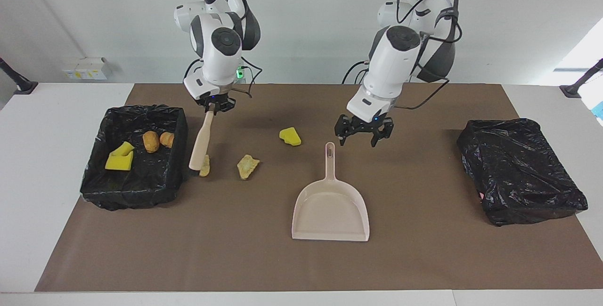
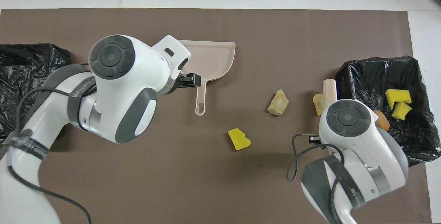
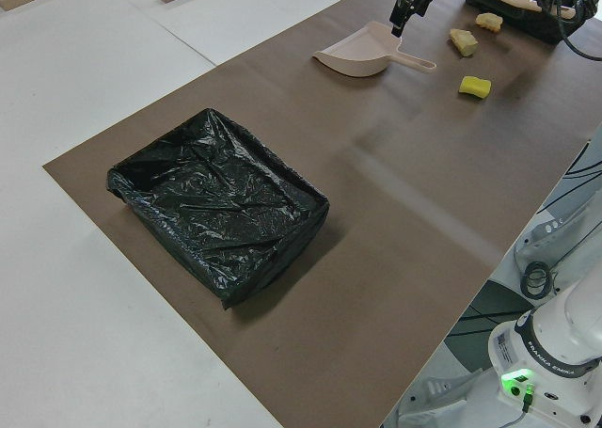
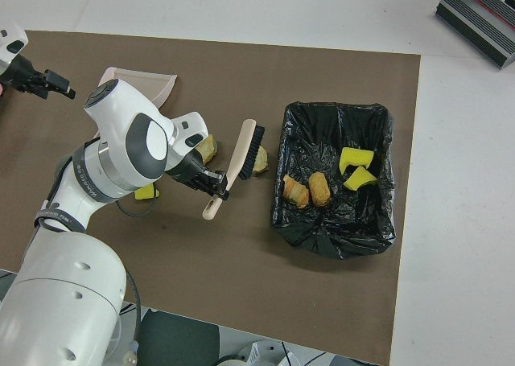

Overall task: Sweep and dump trash in bin
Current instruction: 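Grasp the dustpan with the left gripper while the right gripper moves the brush, then brush the remaining chunks into the dustpan held by the left gripper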

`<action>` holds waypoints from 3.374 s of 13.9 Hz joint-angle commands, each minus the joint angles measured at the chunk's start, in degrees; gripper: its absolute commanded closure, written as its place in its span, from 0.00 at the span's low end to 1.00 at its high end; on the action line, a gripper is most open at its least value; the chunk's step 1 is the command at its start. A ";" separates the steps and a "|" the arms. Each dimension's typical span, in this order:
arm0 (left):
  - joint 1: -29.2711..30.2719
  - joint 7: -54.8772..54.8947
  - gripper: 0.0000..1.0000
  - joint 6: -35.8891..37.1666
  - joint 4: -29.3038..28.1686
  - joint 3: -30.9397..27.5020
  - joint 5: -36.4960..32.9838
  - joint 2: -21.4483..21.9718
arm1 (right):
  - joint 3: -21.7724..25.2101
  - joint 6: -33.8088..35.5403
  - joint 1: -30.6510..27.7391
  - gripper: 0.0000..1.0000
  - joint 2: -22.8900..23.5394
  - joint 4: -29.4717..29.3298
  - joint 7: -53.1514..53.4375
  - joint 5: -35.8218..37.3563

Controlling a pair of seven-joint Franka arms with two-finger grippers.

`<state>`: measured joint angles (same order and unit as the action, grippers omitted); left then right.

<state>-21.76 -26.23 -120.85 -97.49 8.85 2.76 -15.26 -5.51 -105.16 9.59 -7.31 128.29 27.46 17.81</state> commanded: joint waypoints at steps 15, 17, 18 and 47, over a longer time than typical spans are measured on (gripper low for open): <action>-6.36 2.76 0.59 -0.97 0.10 -1.03 -3.55 -7.76 | -1.35 -13.66 -0.46 1.00 2.47 6.62 -12.87 -14.88; -6.54 2.85 0.84 -0.36 0.19 -1.03 -4.25 -7.77 | -1.35 -13.58 2.18 1.00 3.00 5.40 -13.05 -17.80; -6.54 2.93 0.85 0.08 0.19 -1.03 -4.69 -7.76 | -1.43 -13.58 3.23 1.00 3.26 4.95 -13.05 -20.16; 10.87 87.39 1.00 12.39 -27.48 -2.87 -7.42 25.54 | -1.35 -19.20 10.52 1.00 -1.83 12.77 -8.49 -19.74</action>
<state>-10.22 58.35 -104.54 -116.29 6.27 -4.24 3.64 -6.82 -122.99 18.73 -8.91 140.08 17.14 -2.11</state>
